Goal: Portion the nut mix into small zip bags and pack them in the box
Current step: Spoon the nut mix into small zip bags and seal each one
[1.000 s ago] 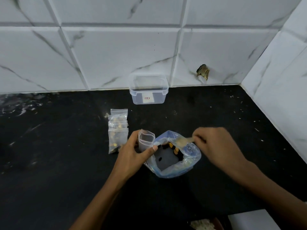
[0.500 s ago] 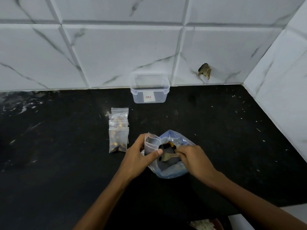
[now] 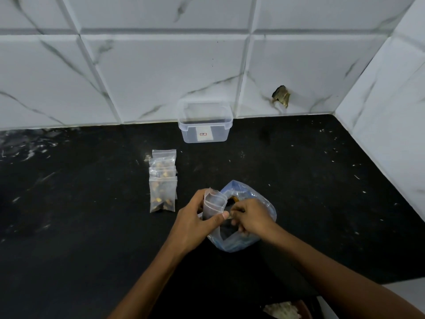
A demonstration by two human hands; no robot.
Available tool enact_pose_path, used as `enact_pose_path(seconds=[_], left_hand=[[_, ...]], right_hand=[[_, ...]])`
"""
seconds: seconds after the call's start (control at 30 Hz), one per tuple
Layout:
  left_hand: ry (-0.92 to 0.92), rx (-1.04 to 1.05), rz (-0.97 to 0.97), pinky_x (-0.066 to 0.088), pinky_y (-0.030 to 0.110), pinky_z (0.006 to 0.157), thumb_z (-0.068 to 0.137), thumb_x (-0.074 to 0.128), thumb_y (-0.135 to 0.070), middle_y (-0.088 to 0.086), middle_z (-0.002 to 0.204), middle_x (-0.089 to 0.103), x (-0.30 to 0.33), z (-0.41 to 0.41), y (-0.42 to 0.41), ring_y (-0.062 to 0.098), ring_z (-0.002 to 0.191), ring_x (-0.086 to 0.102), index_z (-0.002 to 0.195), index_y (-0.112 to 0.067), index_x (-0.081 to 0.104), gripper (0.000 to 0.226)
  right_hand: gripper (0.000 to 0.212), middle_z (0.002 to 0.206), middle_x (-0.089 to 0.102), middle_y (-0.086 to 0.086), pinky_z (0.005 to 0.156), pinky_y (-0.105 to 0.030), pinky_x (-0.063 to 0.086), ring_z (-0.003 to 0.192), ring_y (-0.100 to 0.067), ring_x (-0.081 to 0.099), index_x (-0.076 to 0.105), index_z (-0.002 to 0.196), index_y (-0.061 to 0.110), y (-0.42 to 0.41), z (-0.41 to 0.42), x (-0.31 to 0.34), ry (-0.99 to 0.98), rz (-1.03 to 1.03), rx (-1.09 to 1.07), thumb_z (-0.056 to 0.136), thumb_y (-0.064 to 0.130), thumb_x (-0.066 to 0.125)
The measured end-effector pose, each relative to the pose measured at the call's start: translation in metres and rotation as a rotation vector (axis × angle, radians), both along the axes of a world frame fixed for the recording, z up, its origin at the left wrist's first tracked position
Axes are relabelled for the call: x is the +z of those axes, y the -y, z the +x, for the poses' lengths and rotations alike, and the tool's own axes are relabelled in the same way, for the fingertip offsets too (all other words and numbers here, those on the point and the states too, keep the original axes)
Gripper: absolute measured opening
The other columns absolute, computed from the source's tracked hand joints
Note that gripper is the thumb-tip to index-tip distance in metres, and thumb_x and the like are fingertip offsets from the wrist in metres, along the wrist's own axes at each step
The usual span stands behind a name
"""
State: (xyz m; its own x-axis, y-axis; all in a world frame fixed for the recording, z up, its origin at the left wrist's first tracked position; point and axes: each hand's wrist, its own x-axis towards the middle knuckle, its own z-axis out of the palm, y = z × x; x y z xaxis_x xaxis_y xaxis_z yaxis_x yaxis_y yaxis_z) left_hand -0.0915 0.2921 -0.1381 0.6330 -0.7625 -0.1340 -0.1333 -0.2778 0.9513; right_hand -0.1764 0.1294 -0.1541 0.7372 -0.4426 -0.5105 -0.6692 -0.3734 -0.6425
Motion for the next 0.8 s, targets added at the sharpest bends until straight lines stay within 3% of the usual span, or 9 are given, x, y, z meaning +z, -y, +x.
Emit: enact_pose_path(seconds=[0.33, 0.6, 0.8], left_hand=[[-0.005, 0.012, 0.019, 0.050, 0.025, 0.092, 0.084, 0.075, -0.032, -0.032, 0.112, 0.060, -0.003, 0.002, -0.001, -0.008, 0.106, 0.058, 0.119, -0.042, 0.053, 0.043], [-0.011, 0.031, 0.023, 0.049, 0.020, 0.084, 0.084, 0.074, -0.031, -0.040, 0.106, 0.058, 0.003, 0.006, -0.002, -0.014, 0.103, 0.057, 0.109, -0.053, 0.050, 0.041], [-0.046, 0.058, 0.010, 0.050, 0.020, 0.081, 0.083, 0.074, -0.033, -0.035, 0.104, 0.062, 0.007, 0.010, -0.002, -0.015, 0.099, 0.058, 0.108, -0.053, 0.051, 0.040]], right_hand=[[0.015, 0.076, 0.065, -0.004, 0.045, -0.018, 0.044, 0.051, -0.006, 0.056, 0.065, 0.101, 0.013, -0.003, 0.006, -0.002, -0.018, 0.188, -0.125, 0.098, 0.015, 0.050], [0.014, 0.088, 0.069, -0.010, 0.050, -0.020, 0.047, 0.060, -0.010, 0.060, 0.066, 0.098, 0.013, 0.016, -0.009, 0.019, 0.013, 0.190, -0.249, 0.096, 0.012, 0.052], [0.015, 0.082, 0.068, -0.012, 0.048, -0.021, 0.044, 0.053, -0.008, 0.056, 0.067, 0.096, 0.007, 0.033, -0.027, 0.047, 0.085, 0.279, -0.331, 0.096, 0.007, 0.051]])
